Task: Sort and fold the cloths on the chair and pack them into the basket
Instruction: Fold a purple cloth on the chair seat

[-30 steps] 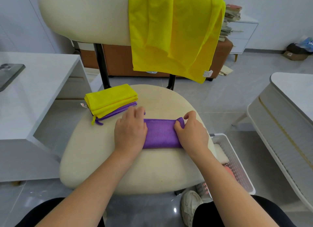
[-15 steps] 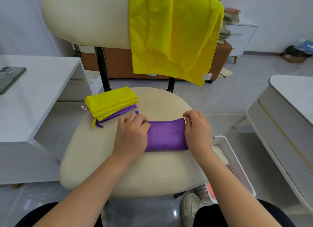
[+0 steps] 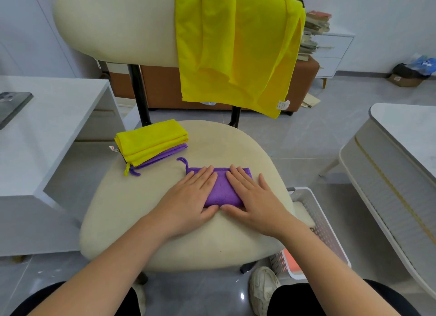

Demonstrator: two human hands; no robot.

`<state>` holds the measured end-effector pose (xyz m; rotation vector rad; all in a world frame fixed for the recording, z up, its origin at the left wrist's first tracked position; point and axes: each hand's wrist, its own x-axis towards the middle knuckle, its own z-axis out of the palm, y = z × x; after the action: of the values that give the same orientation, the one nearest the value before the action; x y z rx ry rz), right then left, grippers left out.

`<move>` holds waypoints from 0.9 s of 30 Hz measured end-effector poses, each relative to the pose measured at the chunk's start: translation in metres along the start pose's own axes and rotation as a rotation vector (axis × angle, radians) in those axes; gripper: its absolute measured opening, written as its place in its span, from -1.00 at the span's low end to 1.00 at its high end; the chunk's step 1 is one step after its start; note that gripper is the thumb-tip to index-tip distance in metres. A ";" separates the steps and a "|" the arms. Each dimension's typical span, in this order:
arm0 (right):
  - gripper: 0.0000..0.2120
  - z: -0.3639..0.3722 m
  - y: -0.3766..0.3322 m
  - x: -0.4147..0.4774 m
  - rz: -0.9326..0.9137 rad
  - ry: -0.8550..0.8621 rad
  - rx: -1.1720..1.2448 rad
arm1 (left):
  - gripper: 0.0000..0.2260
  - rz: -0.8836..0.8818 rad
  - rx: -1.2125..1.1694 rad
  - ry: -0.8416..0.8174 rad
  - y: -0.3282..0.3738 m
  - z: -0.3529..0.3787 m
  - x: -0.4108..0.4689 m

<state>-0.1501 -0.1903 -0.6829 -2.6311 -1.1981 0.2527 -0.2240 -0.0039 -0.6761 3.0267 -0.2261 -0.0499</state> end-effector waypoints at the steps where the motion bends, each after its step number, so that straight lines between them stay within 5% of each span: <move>1: -0.11 -0.001 0.002 0.000 -0.015 -0.008 0.018 | -0.14 0.000 -0.007 -0.013 0.000 -0.002 0.000; 6: -0.26 -0.008 0.007 -0.001 -0.037 0.040 0.183 | -0.31 -0.009 -0.067 -0.076 -0.001 -0.015 0.005; 13: -0.57 -0.012 0.006 -0.002 -0.042 0.185 0.301 | -0.41 -0.017 -0.307 0.045 -0.013 -0.015 -0.002; 21: -0.92 -0.028 -0.011 0.014 0.218 0.498 1.080 | -0.94 -0.360 -1.240 0.568 -0.019 -0.025 0.005; 27: -0.74 -0.019 -0.044 0.029 0.417 0.657 0.796 | -0.83 -0.638 -0.952 0.770 0.004 -0.024 0.014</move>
<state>-0.1579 -0.1435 -0.6537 -1.9562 -0.2366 -0.0679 -0.2103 -0.0078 -0.6526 1.8677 0.6326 0.7078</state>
